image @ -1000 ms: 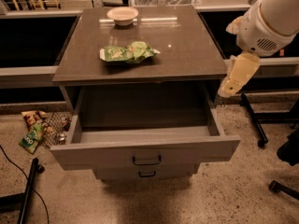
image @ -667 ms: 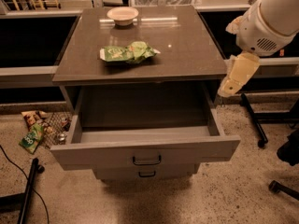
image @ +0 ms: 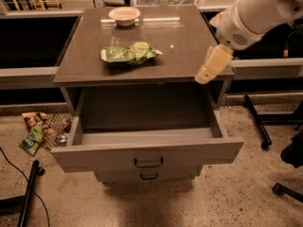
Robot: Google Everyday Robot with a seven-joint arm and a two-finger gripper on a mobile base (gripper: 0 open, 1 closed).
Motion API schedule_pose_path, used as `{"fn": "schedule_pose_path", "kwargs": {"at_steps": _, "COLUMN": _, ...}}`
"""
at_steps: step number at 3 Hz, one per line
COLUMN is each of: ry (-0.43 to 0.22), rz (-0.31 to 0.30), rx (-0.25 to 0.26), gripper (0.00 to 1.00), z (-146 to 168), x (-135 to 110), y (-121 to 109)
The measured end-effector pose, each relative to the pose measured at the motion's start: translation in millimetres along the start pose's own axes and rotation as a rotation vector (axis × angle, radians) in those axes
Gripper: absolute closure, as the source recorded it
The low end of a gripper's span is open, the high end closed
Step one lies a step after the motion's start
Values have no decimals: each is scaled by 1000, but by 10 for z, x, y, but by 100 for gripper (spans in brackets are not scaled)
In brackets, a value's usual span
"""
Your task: Place green jalapeno chip bag into top drawer
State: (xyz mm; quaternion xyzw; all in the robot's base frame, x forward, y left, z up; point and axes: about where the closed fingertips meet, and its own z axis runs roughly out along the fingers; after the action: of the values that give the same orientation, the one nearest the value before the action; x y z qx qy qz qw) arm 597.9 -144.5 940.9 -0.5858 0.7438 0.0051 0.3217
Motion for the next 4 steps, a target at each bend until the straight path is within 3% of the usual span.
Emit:
{"fn": "schedule_pose_path", "kwargs": {"at_steps": 2, "ry": -132, "rz": 86, "rx": 1, "gripper": 0, "z": 627, "x": -358, "y": -362}}
{"fn": "schedule_pose_path", "kwargs": {"at_steps": 3, "ry": -196, "rz": 187, "rx": -50, "gripper": 0, "z": 1086, "x": -470, "y": -456}}
{"fn": "schedule_pose_path", "kwargs": {"at_steps": 4, "ry": -273, "rz": 243, "rx": -116, "gripper": 0, "z": 1411, "x": -530, "y": -437}}
